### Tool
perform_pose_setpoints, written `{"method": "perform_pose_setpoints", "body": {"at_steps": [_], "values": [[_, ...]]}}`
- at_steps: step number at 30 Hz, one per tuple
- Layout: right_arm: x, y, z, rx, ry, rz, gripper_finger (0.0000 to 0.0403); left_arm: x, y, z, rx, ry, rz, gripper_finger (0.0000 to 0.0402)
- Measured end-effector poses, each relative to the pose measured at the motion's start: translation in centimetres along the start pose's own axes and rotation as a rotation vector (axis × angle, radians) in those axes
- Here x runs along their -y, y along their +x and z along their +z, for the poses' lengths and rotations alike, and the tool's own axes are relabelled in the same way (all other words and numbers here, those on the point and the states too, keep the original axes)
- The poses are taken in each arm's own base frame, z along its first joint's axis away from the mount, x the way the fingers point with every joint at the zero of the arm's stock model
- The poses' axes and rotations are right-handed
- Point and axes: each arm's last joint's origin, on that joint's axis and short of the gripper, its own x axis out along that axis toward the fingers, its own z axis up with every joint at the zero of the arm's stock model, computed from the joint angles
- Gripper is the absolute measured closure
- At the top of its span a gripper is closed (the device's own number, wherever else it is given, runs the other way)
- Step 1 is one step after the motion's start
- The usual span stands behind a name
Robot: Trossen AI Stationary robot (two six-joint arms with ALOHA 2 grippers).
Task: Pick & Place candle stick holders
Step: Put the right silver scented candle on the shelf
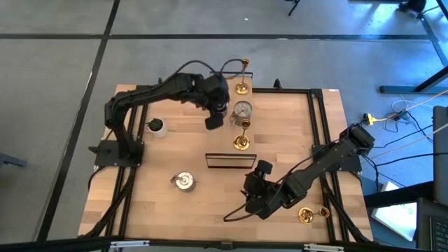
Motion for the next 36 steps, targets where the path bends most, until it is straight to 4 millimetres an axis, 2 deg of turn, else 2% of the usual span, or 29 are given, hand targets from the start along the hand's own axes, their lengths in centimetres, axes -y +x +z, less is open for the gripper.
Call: {"method": "perform_pose_setpoints", "body": {"at_steps": [5,8,13,19,27,36], "values": [[0.3,0.2,0.1,-0.011,0.037,-0.015,0.011,-3.4,1.8,-0.6,0.007,-0.042,-0.021,0.0043],[0.7,0.5,0.3,-0.014,0.05,-0.026,0.011,-5.3,2.1,-0.7,0.047,-0.065,-0.022,0.0043],[1.2,0.9,0.7,-0.016,0.081,-0.041,0.011,-7.6,3.1,-1.1,0.085,-0.104,-0.031,0.0043],[1.6,1.3,1.0,-0.017,0.118,-0.053,0.011,-8.8,4.6,-2.2,0.073,-0.088,-0.041,0.0043],[2.2,1.7,1.5,-0.015,0.149,-0.065,0.011,-10.2,5.8,-2.3,0.132,-0.098,-0.029,0.0043],[2.2,1.8,1.7,-0.002,0.163,-0.06,0.011,-13.6,6.1,-3.3,0.151,-0.168,-0.012,0.0043]]}}
